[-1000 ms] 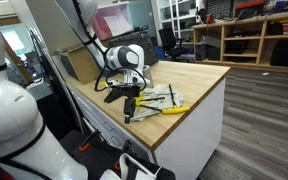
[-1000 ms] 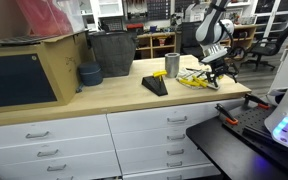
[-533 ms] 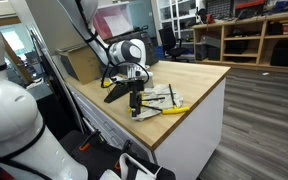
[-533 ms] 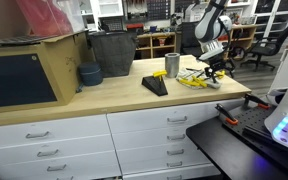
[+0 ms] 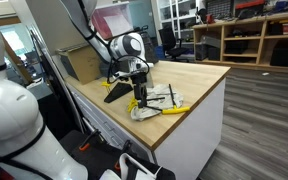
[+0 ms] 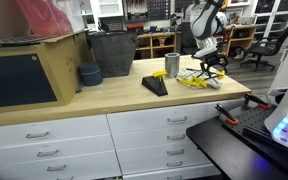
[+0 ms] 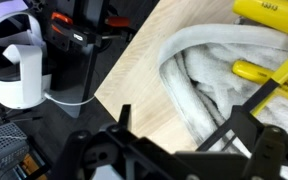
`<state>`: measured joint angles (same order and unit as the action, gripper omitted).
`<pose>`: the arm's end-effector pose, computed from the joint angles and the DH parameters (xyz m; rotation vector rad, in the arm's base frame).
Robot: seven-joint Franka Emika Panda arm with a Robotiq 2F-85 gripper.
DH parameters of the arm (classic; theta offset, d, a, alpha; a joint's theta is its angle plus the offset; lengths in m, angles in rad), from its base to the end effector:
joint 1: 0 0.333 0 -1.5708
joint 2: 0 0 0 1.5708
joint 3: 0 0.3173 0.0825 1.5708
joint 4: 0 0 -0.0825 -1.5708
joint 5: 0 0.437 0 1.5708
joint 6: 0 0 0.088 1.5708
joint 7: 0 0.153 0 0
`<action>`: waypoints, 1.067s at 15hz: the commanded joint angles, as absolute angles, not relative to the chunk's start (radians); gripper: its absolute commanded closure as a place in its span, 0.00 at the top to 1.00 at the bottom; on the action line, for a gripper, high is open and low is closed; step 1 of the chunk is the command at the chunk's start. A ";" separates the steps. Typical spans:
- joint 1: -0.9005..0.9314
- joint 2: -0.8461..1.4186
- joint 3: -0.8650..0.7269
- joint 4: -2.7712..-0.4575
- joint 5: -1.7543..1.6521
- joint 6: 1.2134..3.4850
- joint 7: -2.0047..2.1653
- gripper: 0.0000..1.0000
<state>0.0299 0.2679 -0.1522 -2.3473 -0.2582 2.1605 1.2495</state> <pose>0.4626 -0.0836 0.1083 2.2354 -1.4998 -0.3647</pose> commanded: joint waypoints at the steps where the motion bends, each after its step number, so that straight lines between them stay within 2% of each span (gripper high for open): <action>1: 0.049 0.259 -0.154 -2.333 -0.318 2.194 1.333 1.00; 12: 0.080 0.344 -0.145 -2.313 -0.397 2.247 1.445 1.00; 13: 0.083 0.355 -0.147 -2.310 -0.401 2.250 1.449 0.91; 14: 0.086 0.364 -0.148 -2.309 -0.403 2.250 1.451 0.74; 16: 0.092 0.376 -0.150 -2.303 -0.408 2.257 1.458 0.58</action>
<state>0.0775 0.3536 -0.1430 -2.3154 -0.3851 2.2425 1.4219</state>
